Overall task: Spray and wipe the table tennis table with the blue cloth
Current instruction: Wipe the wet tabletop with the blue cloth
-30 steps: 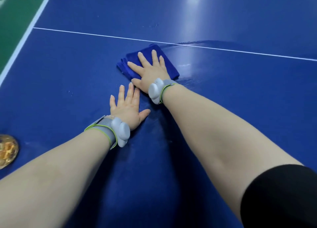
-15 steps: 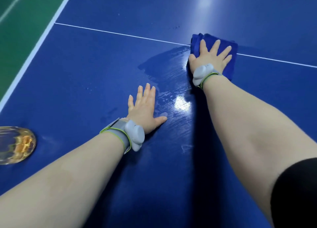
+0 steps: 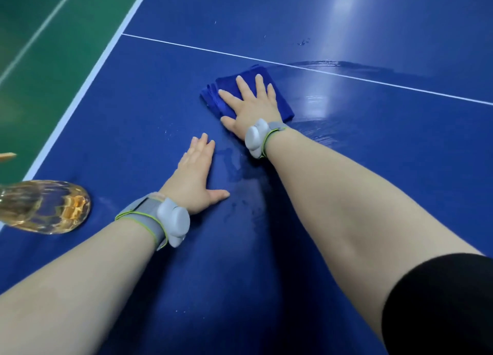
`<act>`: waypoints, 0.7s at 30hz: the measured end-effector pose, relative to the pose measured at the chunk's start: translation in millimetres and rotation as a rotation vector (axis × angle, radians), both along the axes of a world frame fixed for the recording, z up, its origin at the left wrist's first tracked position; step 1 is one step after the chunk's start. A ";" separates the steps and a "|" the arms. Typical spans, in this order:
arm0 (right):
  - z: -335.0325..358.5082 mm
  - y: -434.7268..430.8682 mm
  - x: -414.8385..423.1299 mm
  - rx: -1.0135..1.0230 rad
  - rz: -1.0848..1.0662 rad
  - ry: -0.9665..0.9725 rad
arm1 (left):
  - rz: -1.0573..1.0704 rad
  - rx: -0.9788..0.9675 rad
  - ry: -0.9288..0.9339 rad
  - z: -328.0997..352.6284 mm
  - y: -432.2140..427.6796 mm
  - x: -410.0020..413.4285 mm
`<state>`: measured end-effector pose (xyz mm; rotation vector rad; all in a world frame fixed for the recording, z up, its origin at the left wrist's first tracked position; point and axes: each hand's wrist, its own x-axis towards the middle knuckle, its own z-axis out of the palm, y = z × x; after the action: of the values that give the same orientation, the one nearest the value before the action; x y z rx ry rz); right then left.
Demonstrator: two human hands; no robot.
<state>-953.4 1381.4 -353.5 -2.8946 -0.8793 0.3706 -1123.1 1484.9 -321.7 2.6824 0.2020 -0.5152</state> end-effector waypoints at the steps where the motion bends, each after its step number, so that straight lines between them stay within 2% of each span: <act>1: -0.8 -8.3 3.1 0.000 -0.021 -0.004 | 0.004 0.035 0.045 0.8 5.0 -0.2; 6: 0.3 -69.3 6.6 0.003 -0.263 -0.034 | -0.054 0.225 0.240 13.2 20.5 -14.8; 9: -0.3 -98.9 8.5 -0.016 -0.395 -0.009 | -0.019 0.302 0.324 15.4 24.5 -26.7; 13: -0.5 -91.7 -8.5 -0.026 -0.478 -0.014 | 0.049 0.222 0.375 16.6 26.4 -36.5; 16: 0.2 -61.9 -37.5 -0.015 -0.409 -0.016 | 0.052 0.201 0.384 20.4 24.1 -33.9; 21: 1.2 2.6 -123.6 0.023 -0.110 -0.020 | 0.069 0.155 0.344 18.7 26.5 -33.7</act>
<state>-1077.0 1384.0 -352.3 -2.9144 -0.7177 0.3210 -1156.8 1511.3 -303.0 2.7037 0.4458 -0.9731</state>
